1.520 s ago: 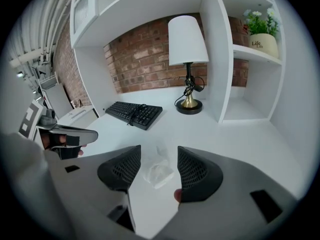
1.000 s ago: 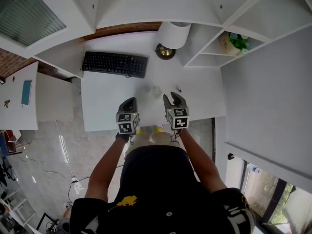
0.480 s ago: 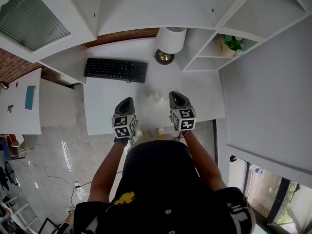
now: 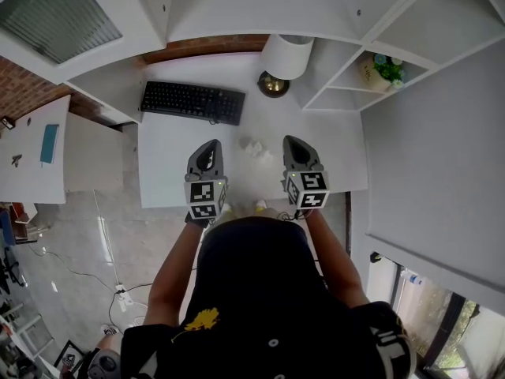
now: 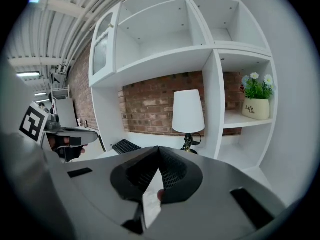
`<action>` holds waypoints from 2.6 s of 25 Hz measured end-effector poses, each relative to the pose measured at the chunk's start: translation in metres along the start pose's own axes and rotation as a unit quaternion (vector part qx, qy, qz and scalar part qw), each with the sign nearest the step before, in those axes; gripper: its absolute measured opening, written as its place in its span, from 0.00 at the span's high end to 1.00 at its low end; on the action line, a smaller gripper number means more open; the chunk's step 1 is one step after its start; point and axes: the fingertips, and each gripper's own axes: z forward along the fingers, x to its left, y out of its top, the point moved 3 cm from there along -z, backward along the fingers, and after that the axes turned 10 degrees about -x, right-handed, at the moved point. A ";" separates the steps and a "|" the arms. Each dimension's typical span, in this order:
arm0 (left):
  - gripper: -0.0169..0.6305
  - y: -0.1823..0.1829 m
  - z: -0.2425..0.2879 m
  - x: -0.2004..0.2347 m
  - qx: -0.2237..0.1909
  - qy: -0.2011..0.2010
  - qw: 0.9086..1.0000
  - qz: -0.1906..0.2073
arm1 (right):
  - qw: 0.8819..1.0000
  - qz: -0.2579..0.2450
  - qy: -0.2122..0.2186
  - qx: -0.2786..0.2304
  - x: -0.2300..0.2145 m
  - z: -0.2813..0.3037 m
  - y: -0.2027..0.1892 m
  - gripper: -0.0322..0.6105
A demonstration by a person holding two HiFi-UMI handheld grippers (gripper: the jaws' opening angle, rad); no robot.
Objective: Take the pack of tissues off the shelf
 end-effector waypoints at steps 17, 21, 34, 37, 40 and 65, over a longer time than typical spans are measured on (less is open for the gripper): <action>0.95 0.070 -0.007 0.015 -0.072 0.024 0.997 0.003 | 0.998 0.011 -0.015 -0.054 0.003 0.000 0.056 0.94; 0.95 0.077 -0.009 0.014 -0.074 0.019 0.997 0.006 | 0.997 0.037 -0.010 -0.063 0.003 -0.009 0.067 0.94; 0.95 0.087 -0.010 0.008 -0.075 0.007 0.997 0.012 | 0.996 0.037 -0.012 -0.075 0.000 -0.019 0.079 0.94; 0.95 0.086 -0.011 0.007 -0.075 0.007 0.997 0.012 | 0.997 0.035 -0.013 -0.074 0.000 -0.020 0.078 0.94; 0.95 0.087 -0.012 0.006 -0.076 0.006 0.997 0.012 | 0.997 0.033 -0.012 -0.073 0.001 -0.021 0.078 0.94; 0.95 0.078 -0.023 0.004 -0.068 0.005 0.998 0.005 | 0.997 0.016 -0.016 -0.069 0.007 -0.031 0.079 0.94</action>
